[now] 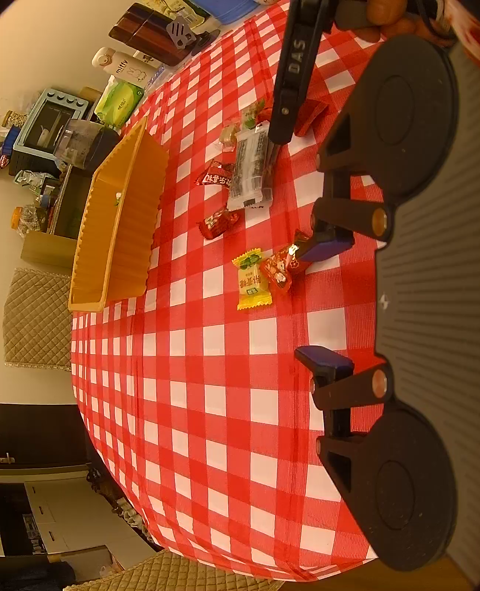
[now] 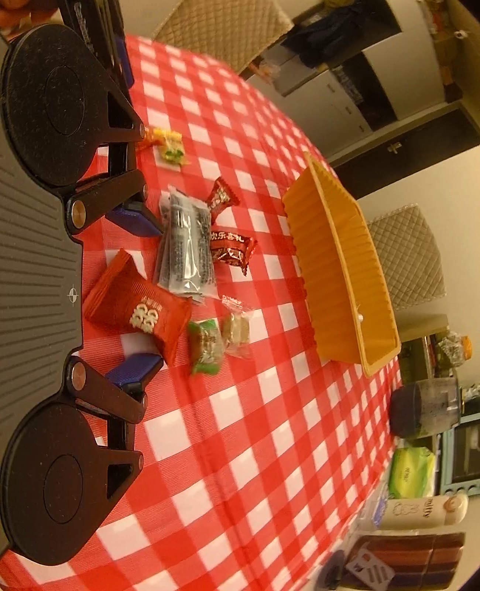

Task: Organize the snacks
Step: 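Move both tools back to the snack pile, then grasp the red-gold candy with the left gripper while the right grasps the red square packet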

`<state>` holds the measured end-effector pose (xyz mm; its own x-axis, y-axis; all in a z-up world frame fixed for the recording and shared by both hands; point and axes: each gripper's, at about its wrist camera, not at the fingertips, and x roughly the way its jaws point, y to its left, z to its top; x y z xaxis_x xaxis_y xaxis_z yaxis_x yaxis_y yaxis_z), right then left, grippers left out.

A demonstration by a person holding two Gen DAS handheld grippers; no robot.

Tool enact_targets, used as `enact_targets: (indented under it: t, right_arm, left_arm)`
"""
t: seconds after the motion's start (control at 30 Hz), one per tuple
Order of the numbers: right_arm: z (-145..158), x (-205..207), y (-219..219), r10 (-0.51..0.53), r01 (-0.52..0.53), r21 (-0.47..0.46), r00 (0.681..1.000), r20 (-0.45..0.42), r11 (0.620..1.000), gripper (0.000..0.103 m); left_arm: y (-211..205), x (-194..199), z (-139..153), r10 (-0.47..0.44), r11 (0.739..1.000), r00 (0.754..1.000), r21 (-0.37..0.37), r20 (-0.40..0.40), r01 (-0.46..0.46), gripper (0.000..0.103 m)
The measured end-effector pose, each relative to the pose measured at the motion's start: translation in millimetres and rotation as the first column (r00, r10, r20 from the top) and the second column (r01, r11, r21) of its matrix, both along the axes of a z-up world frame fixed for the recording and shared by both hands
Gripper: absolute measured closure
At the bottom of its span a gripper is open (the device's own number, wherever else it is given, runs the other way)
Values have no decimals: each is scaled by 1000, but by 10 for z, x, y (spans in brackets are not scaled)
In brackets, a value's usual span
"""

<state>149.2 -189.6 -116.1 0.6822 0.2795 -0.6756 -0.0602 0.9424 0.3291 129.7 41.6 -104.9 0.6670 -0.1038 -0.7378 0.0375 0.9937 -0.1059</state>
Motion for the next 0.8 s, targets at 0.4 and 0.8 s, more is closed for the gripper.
enact_targets:
  t: [0.4,0.8]
  right_arm:
    - [-33,-41,111,23,-20,-165,1000,15,986,72]
    - [-37,-55,30,-51,52,-182,999,9,982,48]
  left_arm:
    - [-71,26,-38,-26,1000,1000,-1,-10,26,56]
    - [-144,99,-90,-23,1000,1000,6,2,23,56]
